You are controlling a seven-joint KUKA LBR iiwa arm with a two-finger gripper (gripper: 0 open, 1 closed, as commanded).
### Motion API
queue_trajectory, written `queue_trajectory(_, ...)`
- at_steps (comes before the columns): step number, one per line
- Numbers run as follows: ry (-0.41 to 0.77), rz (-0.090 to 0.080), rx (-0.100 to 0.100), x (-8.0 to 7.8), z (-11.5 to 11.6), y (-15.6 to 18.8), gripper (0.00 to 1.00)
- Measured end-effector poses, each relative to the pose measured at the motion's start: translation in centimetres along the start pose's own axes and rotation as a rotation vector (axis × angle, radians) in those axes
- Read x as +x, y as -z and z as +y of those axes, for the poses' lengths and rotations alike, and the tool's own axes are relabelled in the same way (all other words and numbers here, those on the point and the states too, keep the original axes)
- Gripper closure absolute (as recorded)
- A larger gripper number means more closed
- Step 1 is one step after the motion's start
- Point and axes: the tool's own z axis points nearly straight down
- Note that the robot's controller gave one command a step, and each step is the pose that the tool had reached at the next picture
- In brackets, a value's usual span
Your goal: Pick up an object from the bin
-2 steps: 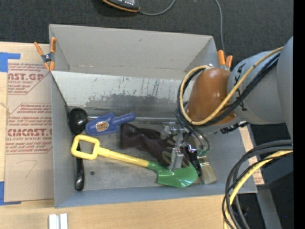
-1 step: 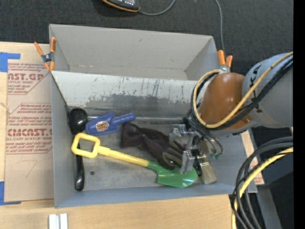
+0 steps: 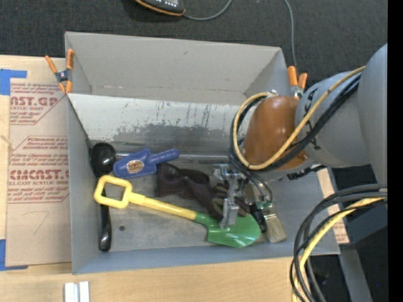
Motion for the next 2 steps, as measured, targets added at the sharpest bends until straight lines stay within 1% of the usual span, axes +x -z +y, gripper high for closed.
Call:
queue_trajectory(1, -0.04, -0.023, 0.005, 2.0, -0.5, -1.2, 0.0)
queue_trajectory(2, 0.007, -0.01, 0.002, 0.0, -0.6, 0.2, 0.0)
